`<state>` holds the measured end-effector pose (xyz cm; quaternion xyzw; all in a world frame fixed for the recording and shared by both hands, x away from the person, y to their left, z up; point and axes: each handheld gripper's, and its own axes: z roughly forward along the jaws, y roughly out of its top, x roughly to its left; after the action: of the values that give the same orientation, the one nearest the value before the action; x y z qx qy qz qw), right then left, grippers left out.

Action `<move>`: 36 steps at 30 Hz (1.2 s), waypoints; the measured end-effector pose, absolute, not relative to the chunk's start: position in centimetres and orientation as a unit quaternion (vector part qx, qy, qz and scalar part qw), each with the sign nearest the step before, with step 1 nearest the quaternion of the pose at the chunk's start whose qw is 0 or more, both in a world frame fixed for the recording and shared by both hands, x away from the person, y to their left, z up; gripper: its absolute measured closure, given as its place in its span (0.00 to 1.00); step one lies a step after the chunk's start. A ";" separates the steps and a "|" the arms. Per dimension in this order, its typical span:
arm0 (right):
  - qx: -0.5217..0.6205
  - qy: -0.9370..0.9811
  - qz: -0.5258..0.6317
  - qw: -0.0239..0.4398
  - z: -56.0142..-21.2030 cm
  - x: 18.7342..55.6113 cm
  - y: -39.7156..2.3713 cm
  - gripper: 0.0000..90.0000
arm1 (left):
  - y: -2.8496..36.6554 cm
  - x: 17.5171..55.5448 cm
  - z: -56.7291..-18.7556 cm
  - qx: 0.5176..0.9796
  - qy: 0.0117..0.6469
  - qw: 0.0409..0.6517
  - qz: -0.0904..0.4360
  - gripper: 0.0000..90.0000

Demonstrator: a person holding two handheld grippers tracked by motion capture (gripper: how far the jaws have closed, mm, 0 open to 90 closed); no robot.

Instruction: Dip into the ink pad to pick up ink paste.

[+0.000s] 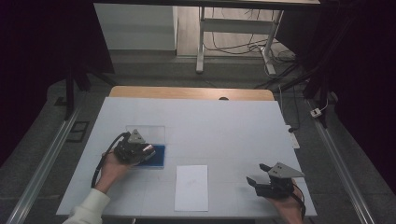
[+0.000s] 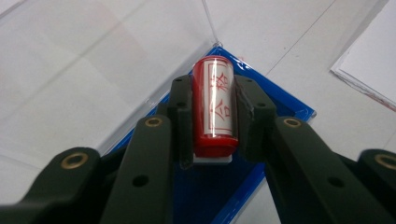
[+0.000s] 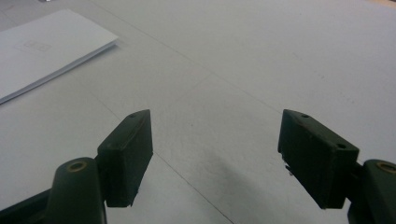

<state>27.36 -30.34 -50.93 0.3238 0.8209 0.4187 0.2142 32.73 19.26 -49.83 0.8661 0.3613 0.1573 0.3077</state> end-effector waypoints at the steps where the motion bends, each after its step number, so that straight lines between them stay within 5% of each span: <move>1: 0.322 0.821 0.418 0.217 -50.9 27.3 -30.3 0.29 | 19.3 32.7 -49.8 0.866 0.361 0.307 0.157 0.78; 36: 0.307 0.831 0.415 0.210 -50.8 27.0 -29.3 0.29 | 18.9 33.7 -49.8 0.880 0.367 0.273 0.129 0.79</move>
<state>27.04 -29.35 -50.78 0.3067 0.8306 0.4148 0.2097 33.67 18.89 -49.80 0.8798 0.3668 0.1288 0.2735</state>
